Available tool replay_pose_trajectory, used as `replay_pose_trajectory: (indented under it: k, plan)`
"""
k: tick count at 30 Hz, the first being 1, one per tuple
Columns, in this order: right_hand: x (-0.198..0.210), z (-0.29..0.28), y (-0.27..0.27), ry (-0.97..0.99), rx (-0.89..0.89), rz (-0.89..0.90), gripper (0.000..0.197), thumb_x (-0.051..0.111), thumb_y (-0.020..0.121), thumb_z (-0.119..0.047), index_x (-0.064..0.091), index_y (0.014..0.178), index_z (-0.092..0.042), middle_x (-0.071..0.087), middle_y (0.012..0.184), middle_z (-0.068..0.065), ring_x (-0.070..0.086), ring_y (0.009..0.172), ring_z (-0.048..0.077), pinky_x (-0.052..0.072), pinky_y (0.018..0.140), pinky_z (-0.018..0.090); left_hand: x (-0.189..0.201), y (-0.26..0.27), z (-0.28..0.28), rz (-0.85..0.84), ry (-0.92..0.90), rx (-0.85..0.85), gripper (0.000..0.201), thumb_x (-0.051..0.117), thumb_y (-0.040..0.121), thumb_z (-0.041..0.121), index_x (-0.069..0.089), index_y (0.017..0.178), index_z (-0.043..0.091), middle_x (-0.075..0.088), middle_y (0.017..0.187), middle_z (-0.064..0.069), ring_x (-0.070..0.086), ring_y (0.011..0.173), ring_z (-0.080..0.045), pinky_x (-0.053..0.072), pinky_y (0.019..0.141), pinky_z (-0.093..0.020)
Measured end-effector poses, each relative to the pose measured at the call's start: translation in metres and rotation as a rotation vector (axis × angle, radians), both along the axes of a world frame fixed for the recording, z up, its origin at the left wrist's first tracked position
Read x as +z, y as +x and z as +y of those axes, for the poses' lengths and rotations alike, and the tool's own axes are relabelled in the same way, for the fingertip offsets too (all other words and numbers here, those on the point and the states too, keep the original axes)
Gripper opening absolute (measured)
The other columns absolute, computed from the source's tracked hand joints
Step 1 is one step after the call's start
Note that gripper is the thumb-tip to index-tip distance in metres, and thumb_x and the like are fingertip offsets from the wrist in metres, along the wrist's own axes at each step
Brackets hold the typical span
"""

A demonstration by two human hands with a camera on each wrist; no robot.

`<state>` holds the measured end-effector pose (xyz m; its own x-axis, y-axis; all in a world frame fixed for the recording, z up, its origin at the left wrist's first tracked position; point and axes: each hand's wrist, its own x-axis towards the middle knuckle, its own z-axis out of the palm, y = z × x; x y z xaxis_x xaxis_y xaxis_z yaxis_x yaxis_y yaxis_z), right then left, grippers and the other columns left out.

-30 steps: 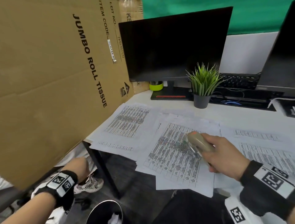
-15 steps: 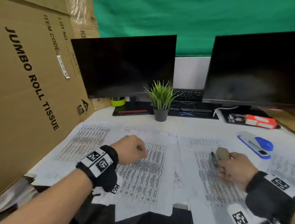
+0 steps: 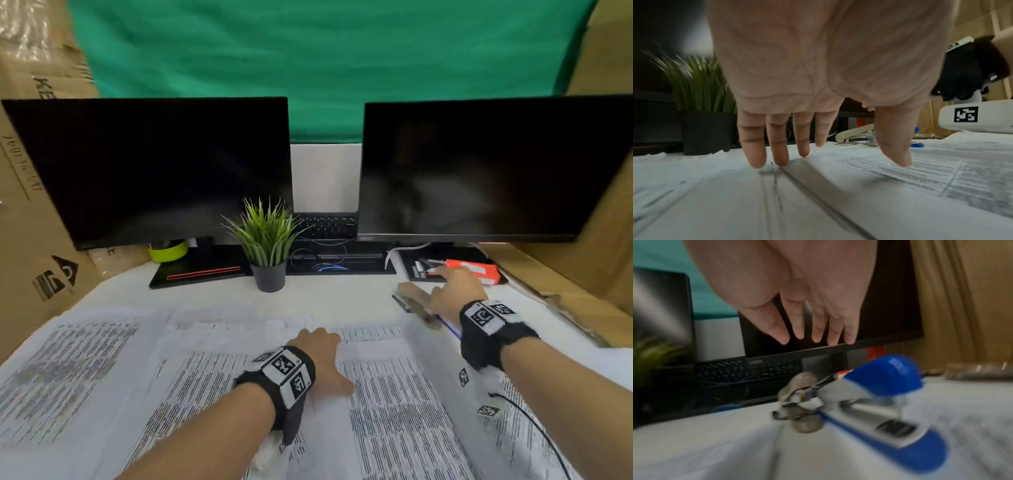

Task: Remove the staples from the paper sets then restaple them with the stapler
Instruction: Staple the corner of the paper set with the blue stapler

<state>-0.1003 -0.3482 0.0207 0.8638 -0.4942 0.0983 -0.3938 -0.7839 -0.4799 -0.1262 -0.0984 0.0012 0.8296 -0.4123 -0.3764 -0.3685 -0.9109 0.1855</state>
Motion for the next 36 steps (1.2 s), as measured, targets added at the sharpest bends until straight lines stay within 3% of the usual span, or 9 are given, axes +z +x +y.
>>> replay_pose_trajectory:
  k: [4,8,10,13,15,20,27,32,36]
  plan:
    - [-0.02,-0.038,-0.003,-0.211,-0.033,0.332,0.029,0.056,0.088,-0.04,0.061,0.095,-0.012,0.063,0.083,0.006,0.063,0.079,0.023,0.049,0.066,0.029,-0.008,0.009,-0.013,0.004,0.128,0.005,0.089,0.067,0.074,0.064,0.034,0.144,0.019,0.036,0.143,-0.004,0.033,0.133,-0.027,0.038,0.107,-0.045]
    - [-0.033,-0.064,-0.008,-0.076,-0.144,0.318,0.032,0.056,0.091,-0.028,0.059,0.111,-0.004,0.064,0.106,0.013,0.062,0.096,0.028,0.047,0.075,0.03,-0.008,0.018,-0.02,0.003,0.16,0.029,0.094,0.073,0.069,0.064,0.036,0.142,0.018,0.039,0.139,-0.005,0.035,0.131,-0.027,0.038,0.105,-0.043]
    - [-0.028,-0.07,-0.013,0.21,-0.2,0.073,0.035,0.057,0.092,-0.028,0.06,0.106,0.004,0.064,0.1,0.02,0.06,0.091,0.033,0.05,0.079,0.035,-0.009,0.022,-0.021,0.016,0.158,0.046,0.098,0.075,0.065,0.064,0.035,0.142,0.017,0.039,0.139,-0.005,0.034,0.131,-0.026,0.037,0.106,-0.044]
    - [-0.011,-0.05,-0.043,1.004,-0.095,-0.422,0.008,0.058,0.091,-0.005,0.058,0.097,0.0,0.064,0.094,0.019,0.064,0.09,0.033,0.054,0.084,0.05,-0.009,0.025,-0.022,0.03,0.139,0.064,0.102,0.078,0.062,0.065,0.032,0.139,0.017,0.041,0.136,-0.005,0.035,0.129,-0.026,0.036,0.106,-0.044]
    - [-0.004,-0.027,-0.065,1.21,0.05,-0.449,0.018,0.051,0.089,0.009,0.055,0.101,-0.005,0.065,0.094,0.014,0.065,0.091,0.031,0.053,0.085,0.051,-0.007,0.023,-0.022,0.045,0.128,0.087,0.105,0.08,0.058,0.064,0.029,0.138,0.019,0.042,0.135,-0.006,0.037,0.129,-0.028,0.036,0.105,-0.045]
    - [-0.041,0.023,-0.084,1.299,0.098,-0.191,0.022,0.046,0.084,0.016,0.054,0.101,0.004,0.056,0.08,0.02,0.059,0.083,0.035,0.051,0.082,0.051,-0.001,0.016,-0.021,0.135,0.045,0.143,0.104,0.083,0.055,0.06,0.029,0.136,0.023,0.046,0.132,-0.006,0.048,0.121,-0.029,0.045,0.101,-0.045]
    - [-0.064,0.029,-0.078,1.401,-0.016,-0.203,0.03,0.049,0.084,0.012,0.054,0.114,0.011,0.053,0.092,0.022,0.053,0.085,0.034,0.048,0.091,0.054,0.007,0.003,-0.003,0.169,-0.53,0.17,0.021,0.079,0.078,0.02,0.071,0.096,0.012,0.068,0.091,0.0,0.066,0.082,-0.014,0.057,0.075,-0.028]
    - [-0.036,0.019,-0.093,1.024,0.056,-0.194,0.019,0.06,0.067,0.006,0.064,0.086,0.007,0.058,0.075,0.02,0.053,0.07,0.028,0.046,0.066,0.036,0.023,-0.008,0.01,0.144,-0.918,0.246,0.015,0.081,0.076,0.009,0.07,0.075,0.019,0.07,0.074,0.004,0.067,0.064,-0.01,0.054,0.054,-0.026]
    - [0.009,0.016,-0.118,0.86,0.202,-0.163,0.009,0.062,0.061,-0.003,0.068,0.064,-0.009,0.06,0.056,0.004,0.052,0.058,0.023,0.044,0.053,0.025,0.047,-0.014,0.017,0.164,-1.233,0.365,0.011,0.074,0.081,0.004,0.071,0.091,0.004,0.074,0.089,-0.012,0.072,0.083,-0.027,0.059,0.074,-0.041]
